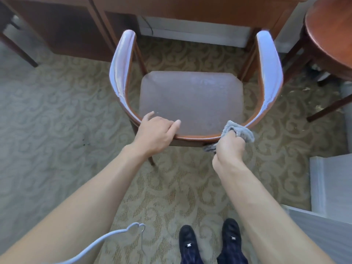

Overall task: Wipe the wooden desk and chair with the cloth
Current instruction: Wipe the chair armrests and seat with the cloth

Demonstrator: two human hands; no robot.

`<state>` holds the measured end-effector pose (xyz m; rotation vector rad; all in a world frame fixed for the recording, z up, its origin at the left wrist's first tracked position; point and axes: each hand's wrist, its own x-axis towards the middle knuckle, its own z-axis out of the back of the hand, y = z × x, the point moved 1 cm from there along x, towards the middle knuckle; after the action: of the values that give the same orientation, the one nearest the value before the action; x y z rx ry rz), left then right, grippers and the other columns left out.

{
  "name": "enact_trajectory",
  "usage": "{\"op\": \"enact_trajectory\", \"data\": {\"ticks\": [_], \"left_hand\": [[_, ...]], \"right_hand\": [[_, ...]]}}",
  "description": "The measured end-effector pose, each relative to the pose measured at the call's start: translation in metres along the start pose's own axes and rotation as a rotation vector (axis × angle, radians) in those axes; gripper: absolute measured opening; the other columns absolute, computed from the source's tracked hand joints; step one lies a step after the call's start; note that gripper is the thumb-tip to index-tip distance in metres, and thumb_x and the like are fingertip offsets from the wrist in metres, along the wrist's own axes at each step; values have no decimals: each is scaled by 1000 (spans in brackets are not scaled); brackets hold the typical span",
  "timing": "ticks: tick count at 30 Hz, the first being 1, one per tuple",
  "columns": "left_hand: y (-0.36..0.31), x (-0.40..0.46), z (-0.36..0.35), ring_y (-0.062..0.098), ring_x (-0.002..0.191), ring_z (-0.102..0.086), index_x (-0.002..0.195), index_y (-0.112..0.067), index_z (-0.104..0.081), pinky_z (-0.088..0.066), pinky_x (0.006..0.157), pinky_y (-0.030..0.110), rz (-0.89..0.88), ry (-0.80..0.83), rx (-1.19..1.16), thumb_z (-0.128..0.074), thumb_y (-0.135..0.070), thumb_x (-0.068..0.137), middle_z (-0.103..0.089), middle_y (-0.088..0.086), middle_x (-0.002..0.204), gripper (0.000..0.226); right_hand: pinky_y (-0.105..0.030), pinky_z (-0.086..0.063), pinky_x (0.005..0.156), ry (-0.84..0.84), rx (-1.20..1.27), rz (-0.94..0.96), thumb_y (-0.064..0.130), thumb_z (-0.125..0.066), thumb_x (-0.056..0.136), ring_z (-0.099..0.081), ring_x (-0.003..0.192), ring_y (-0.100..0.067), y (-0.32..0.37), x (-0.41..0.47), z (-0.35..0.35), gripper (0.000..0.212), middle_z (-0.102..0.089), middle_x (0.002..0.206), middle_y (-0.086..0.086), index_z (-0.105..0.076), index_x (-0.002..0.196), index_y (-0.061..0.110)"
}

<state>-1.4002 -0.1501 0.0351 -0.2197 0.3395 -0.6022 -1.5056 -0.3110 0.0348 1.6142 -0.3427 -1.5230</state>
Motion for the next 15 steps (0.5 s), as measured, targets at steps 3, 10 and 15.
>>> {"op": "enact_trajectory", "data": {"ticks": [3, 10, 15], "left_hand": [[-1, 1, -2, 16, 117, -62, 106, -22, -74, -11, 118, 34, 2, -17, -50, -14, -41, 108, -77, -2, 106, 63], [0, -2, 13, 15, 124, -59, 124, -17, -62, -16, 123, 42, 8, 174, -236, -9, -42, 100, -73, -6, 124, 63], [13, -15, 34, 23, 108, -61, 89, -24, -68, -37, 85, 35, 91, 76, -412, -36, -53, 106, -65, -7, 85, 46]], "right_hand": [[-47, -52, 103, 103, 140, -133, 29, -38, 106, -64, 106, -25, -16, -38, -19, 22, -62, 103, 1, -53, 93, 21], [-31, -56, 62, 394, 525, -511, 17, -41, 108, -67, 88, -21, -30, -103, -80, 19, -69, 114, -9, -58, 115, 14], [-50, -47, 110, 527, 584, -531, 19, -48, 104, -67, 119, -31, -40, -116, -105, 19, -71, 128, -13, -64, 112, 13]]}}
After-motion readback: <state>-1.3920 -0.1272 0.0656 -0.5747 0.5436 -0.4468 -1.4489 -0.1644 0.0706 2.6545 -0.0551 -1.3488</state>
